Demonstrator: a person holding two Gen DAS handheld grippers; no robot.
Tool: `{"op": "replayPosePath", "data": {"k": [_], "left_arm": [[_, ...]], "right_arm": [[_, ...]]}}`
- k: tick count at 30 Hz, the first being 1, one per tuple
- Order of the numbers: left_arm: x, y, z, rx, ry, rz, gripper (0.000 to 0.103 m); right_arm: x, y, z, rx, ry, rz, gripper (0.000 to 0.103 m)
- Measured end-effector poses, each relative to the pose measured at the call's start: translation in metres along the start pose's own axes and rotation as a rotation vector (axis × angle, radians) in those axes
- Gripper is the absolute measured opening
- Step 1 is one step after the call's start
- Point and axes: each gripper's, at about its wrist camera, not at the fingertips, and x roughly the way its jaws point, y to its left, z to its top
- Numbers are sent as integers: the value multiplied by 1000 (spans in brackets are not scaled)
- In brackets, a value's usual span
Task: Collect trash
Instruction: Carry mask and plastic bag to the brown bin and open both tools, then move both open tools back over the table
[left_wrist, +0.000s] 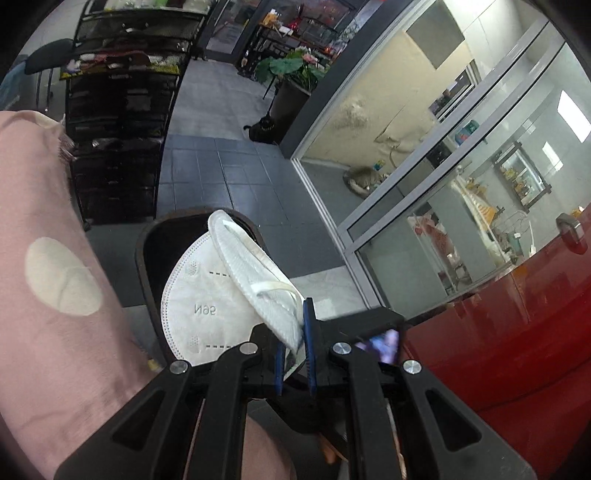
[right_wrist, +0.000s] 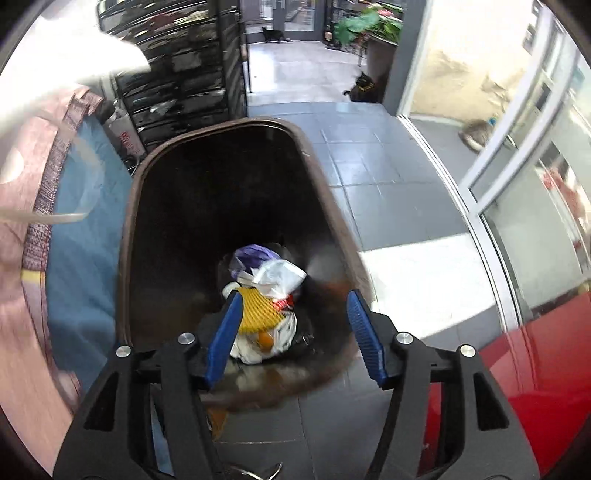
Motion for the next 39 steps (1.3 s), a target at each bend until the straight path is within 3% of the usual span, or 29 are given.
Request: {"op": "replayPosePath", "data": {"k": [6,12,13,14,15,16,17,26,31,39], "left_arm": [[45,2,10,-15,94,21,9],[71,0,17,18,134,60,10],[75,-1,17,33,145,66,19],[78,-2,17,44,153,69,44],[80,-2,17,52,155,72,60],[80,-2,18,54,146,73,85],[77,0,18,52,122,72,94],[64,3,16,19,147,2,94],[19,-7,4,88,72,8,94],[-78,20,-39,-11,-74,39,97]], "right_arm": [[-15,-27,-21,52,-2,-7,59],[-29,-34,-36,72,-11,2,59],[-31,-33,-37,72,-12,3,59],[-33,-34,-38,73,-14,5,59],[-34,-35,-39,75,-16,9,59],[-34,-35,-39,77,-19,13,59],[-36,-37,-40,80,-22,16,59],[-53,-37,-35,75,-58,-7,62],[-71,-36,-26,71,-90,-25,66],[-115,8,-11,-39,-168,82,73]]}}
